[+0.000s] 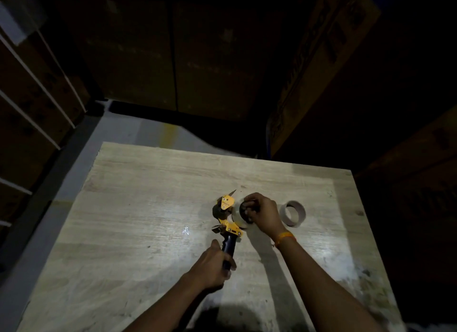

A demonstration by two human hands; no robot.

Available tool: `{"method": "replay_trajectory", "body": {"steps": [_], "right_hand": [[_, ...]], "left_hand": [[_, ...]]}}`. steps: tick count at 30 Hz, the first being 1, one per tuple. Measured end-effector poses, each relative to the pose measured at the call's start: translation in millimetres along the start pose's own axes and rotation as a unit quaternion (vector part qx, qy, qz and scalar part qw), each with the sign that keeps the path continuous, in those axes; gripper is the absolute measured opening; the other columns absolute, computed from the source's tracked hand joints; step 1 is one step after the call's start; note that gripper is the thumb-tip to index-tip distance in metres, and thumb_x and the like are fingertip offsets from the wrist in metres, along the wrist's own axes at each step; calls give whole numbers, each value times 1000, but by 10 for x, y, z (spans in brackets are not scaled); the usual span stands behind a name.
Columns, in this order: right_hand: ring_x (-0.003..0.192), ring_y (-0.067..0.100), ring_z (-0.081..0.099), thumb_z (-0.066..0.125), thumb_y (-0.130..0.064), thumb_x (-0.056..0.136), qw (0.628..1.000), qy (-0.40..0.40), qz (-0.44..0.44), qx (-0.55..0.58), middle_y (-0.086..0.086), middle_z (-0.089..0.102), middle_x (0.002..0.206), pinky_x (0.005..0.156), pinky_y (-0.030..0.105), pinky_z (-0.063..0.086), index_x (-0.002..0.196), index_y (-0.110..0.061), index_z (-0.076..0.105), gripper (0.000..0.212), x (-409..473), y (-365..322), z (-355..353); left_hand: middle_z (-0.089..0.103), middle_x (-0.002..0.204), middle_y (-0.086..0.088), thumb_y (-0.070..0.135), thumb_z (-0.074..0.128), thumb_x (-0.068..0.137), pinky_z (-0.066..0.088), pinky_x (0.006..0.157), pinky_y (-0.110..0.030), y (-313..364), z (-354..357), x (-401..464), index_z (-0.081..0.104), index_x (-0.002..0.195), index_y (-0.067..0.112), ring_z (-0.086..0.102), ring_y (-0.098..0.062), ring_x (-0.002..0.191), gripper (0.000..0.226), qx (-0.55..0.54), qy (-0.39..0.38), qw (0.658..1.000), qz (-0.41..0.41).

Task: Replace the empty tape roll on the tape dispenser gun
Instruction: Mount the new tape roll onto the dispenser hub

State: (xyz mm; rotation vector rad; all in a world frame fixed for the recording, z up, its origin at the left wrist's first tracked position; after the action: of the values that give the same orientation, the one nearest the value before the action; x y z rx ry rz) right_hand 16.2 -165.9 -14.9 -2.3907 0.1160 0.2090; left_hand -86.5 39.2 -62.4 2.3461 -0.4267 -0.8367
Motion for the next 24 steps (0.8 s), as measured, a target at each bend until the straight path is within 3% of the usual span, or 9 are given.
{"method": "replay_trajectory", "body": {"steps": [3,6,9,13,18,24], "right_hand": [[98,35,66,81,-5,74,968,-96,-67,-221,14,71,109,82,45,60,117,-16,74,45,-58,49,-74],[96,37,69,78,-11,80,930,-101,-65,-347,15,65,116,85,43,60,124,-17,73,45,-157,139,-6],[95,36,71,76,-11,83,939,-77,-60,-329,16,68,114,82,41,61,121,-12,76,38,-195,205,48],[97,36,70,81,-26,84,945,-101,-67,-303,16,66,116,82,40,59,116,-12,75,36,-158,159,-6],[90,41,67,76,-31,85,961,-82,-59,-259,18,69,106,62,37,44,117,-9,53,45,-48,-20,132],[84,39,68,78,-26,80,985,49,135,-92,18,71,91,60,34,44,98,-4,60,34,207,-154,362]], "left_hand": [[41,121,-5,24,72,86,57,94,-32,20,0,9,77,111,31,64,-30,104,26,-7,-9,1000,-5],[40,120,-5,29,71,87,54,95,-30,50,-16,27,77,109,33,60,-30,108,23,-25,-16,1000,-5],[40,122,-4,32,72,87,53,95,-29,62,-13,32,77,107,34,59,-29,109,21,-35,-17,999,-4],[39,120,-5,33,72,86,51,93,-27,45,3,23,77,108,33,58,-29,108,23,-28,-10,1000,-6],[40,121,-4,28,74,86,52,98,-29,78,-9,24,78,109,30,59,-31,112,23,-22,-11,1000,0],[42,117,-7,26,74,85,48,84,-24,93,1,-1,78,110,33,61,-33,103,26,12,-7,1000,10]]}}
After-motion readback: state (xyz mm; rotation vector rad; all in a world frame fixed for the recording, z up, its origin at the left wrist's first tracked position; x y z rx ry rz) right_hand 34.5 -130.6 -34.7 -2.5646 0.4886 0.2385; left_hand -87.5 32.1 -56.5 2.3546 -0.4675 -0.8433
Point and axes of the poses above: each hand's wrist, its own x-axis towards the middle knuckle, its own z-axis out of the palm, y = z × x, the point moved 1 cm from there along x, towards the middle knuckle
